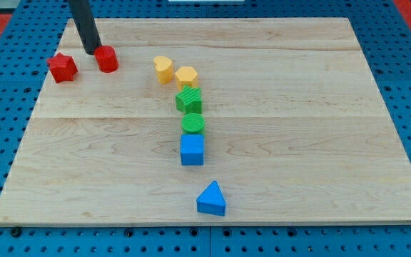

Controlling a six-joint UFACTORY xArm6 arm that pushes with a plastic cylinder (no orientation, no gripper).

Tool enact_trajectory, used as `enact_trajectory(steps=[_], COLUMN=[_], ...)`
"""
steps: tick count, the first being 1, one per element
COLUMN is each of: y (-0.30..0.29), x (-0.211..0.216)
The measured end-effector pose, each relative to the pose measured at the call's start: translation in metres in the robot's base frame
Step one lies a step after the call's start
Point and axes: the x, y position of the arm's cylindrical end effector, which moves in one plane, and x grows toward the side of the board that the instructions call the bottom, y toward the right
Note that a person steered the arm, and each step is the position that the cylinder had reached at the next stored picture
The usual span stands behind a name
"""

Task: Move the red star diagonally bottom left to the red circle

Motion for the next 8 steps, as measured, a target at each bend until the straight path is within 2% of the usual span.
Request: enact_trajectory(steps=[1,2,3,4,6,7,8], y=[0.000,-0.038,-0.085,-0.096,-0.064,-0.061,-0.094], x=[0.024,0.016,-0.020,-0.020,0.037,0.047,0.034])
